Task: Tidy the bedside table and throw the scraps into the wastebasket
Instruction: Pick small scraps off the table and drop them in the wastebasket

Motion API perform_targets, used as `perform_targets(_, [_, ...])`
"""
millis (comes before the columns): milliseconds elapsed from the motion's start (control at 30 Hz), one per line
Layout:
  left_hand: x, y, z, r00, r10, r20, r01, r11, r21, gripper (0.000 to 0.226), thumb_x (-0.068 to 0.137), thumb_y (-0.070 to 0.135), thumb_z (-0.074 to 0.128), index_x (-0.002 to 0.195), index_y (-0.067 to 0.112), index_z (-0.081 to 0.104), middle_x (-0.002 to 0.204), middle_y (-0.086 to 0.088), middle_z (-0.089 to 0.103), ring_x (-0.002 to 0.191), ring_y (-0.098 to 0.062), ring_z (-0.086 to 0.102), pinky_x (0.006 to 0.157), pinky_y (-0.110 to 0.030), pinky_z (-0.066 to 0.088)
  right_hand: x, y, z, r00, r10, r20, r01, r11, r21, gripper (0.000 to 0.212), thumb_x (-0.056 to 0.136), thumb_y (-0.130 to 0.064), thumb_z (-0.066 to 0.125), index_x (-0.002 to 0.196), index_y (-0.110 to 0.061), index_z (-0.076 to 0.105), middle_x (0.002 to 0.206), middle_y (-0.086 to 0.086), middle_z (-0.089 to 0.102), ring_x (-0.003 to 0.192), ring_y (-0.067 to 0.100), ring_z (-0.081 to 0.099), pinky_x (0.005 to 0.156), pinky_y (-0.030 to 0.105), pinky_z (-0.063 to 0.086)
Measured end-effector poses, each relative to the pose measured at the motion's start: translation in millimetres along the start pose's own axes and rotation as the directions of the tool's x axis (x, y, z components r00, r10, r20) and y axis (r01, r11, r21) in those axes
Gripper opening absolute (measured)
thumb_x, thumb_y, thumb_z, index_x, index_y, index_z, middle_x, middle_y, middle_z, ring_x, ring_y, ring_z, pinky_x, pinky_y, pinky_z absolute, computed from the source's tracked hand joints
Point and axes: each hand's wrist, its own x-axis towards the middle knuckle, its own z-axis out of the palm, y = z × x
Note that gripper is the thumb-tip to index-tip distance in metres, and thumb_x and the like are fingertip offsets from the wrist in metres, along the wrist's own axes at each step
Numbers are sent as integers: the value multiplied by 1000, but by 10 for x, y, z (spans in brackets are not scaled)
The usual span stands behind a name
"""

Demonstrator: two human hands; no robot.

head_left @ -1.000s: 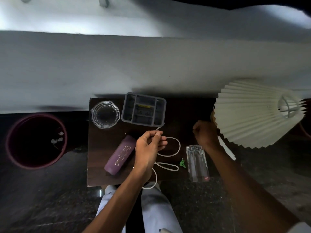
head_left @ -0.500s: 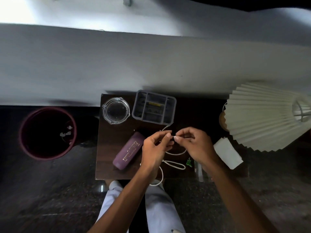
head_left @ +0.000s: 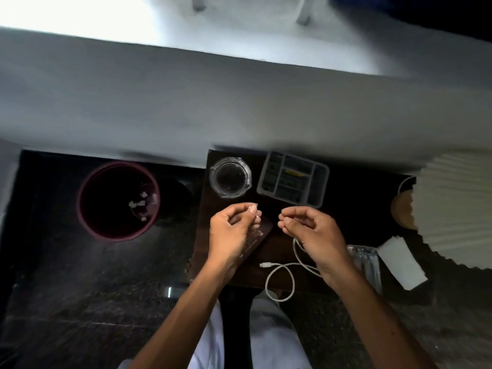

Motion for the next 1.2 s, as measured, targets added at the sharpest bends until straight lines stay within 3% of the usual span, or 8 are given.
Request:
perform_targets(300, [367,352,-914,985,45,-167,-42,999,22,9,82,7,81,78,8,73,61,0,74,57,-3,69,56,-13,55,-3,-51,591,998,29,56,-27,999,-26,17,89,0,68,98,-13,73,96,9,79,94,17,75,85,26,59])
perform_targets(400, [485,403,-1224,967,40,-251,-43,999,-7,2,88,6,75,88,4,74,68,-4,76,62,-6,72,59,-14,57,-5,-47,753,997,45,62,-43,999,-19,17,89,0,69,97,-14,74,95,9,79,90,15,76,82,23,60])
perform_targets(533, [633,460,-1703,922,46,-386,-57,998,-16,10,92,-3,68,101,0,71,83,-10,74,74,-12,72,66,-15,59,-12,-31,954,996,68,62,-68,998,-15,15,89,-2,70,96,-15,74,93,8,79,90,15,75,84,24,60])
perform_targets(667, [748,537,-2206,852,97,-515,-65,995,81,19,90,-4,70,109,-4,72,93,-18,73,77,-16,70,69,-16,60,-23,-16,1100,996,76,53,-76,997,3,16,91,-4,67,102,-13,71,94,11,79,88,16,75,82,22,61])
perform_targets(833, [867,638,-2638,765,120,-632,-54,991,123,26,89,-3,71,115,-3,70,102,-19,73,83,-18,72,94,-38,58,-26,-20,1190,997,70,32,-71,997,12,20,93,0,63,110,-11,67,94,12,79,84,12,75,80,19,60])
perform_targets(933, [929,643,-2775,737,117,-666,-39,991,130,33,86,3,77,118,1,71,110,-18,74,103,-26,73,100,-40,56,-54,-17,1181,997,69,13,-69,998,-2,23,93,2,63,110,-12,67,93,11,79,85,11,75,79,18,60])
perform_targets(1100, [999,626,-2859,683,106,-723,-19,992,127,35,82,3,79,117,5,72,112,-18,75,101,-24,74,99,-37,57,-112,63,1091,997,80,-10,-80,997,16,23,93,3,62,110,-10,67,92,11,79,84,12,75,76,17,60])
perform_targets(1200, [939,611,-2734,700,113,-705,-8,988,151,32,84,5,78,115,6,74,110,-17,76,101,-23,74,98,-34,57,-134,119,966,996,85,-41,-84,996,24,23,92,4,62,110,-10,68,91,11,79,83,11,75,75,19,59])
